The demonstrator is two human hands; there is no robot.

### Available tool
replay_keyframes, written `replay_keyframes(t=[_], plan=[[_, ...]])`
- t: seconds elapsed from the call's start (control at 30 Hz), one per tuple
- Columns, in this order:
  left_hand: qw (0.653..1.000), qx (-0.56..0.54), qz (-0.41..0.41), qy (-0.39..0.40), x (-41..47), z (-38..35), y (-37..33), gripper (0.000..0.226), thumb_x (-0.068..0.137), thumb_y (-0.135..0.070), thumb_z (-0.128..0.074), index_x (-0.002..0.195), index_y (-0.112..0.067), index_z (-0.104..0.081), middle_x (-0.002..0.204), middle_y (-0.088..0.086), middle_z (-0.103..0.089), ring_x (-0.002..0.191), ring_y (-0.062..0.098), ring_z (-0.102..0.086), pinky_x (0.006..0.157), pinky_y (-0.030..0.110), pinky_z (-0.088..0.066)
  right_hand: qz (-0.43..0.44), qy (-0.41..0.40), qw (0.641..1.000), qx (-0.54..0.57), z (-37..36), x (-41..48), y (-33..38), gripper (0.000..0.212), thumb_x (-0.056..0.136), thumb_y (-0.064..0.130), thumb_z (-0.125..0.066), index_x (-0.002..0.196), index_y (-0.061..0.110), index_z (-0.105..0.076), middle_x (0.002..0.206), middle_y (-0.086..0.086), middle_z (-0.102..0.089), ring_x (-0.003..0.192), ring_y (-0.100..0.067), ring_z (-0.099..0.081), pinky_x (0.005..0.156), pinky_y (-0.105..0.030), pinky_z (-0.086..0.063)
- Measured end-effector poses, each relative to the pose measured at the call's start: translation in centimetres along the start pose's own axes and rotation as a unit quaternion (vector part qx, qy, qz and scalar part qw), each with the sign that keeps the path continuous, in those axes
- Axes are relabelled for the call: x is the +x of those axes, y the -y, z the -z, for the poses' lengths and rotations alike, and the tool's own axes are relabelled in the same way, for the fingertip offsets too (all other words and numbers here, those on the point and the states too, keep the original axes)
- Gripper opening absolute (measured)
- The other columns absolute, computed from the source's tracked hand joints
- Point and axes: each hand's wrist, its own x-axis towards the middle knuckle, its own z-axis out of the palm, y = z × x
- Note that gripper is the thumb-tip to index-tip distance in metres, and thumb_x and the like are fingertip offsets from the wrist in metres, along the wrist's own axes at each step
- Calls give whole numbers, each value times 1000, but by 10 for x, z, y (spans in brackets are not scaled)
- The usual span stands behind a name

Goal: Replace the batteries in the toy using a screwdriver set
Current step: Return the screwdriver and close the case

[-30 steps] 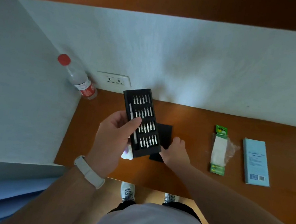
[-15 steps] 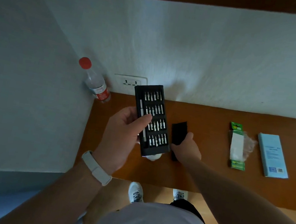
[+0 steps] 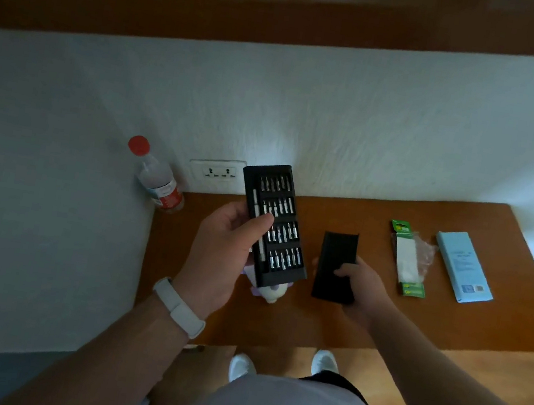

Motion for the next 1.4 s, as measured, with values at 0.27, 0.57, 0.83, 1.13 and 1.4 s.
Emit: replay_keyframes(t=[0.27,0.57,0.83,1.13,1.4], plan=[[1000,-4,28,-11,5,-48,-3,26,88,-27,-72,106,-9,-71,103,20,-74,84,46,-73,68,68,-56,43,167,970,172,10,-48,56,57,85,-3,-39,140,13,-47,128,-25,-63,114,-38,-64,86,-50,-57],[999,-16,22,-25,18,-108,-5,18,99,-13,-60,114,-5,-66,100,9,-79,90,24,-77,69,37,-62,16,252,943,219,44,-70,113,49,99,41,-44,134,11,-60,127,-21,-60,107,-31,-59,97,-42,-46],[998,-21,32,-47,24,-154,-1,24,97,-15,-61,119,-5,-63,101,8,-78,91,22,-76,67,33,-61,58,253,953,156,91,-79,137,52,98,40,-52,141,11,-52,122,-19,-58,108,-30,-58,88,-42,-50],[995,-43,32,-86,34,-198,7,21,97,-15,-62,118,-9,-62,102,8,-78,94,24,-76,70,36,-60,239,155,939,-192,126,-90,156,40,83,48,-64,122,47,-60,112,4,-67,101,-24,-66,85,-48,-59],[985,-72,-6,-158,35,-226,19,18,99,-14,-61,116,-10,-60,102,7,-78,96,23,-76,68,30,-62,373,145,790,-465,159,-89,160,54,81,63,-59,131,57,-40,123,34,-40,106,1,-52,75,-24,-57]])
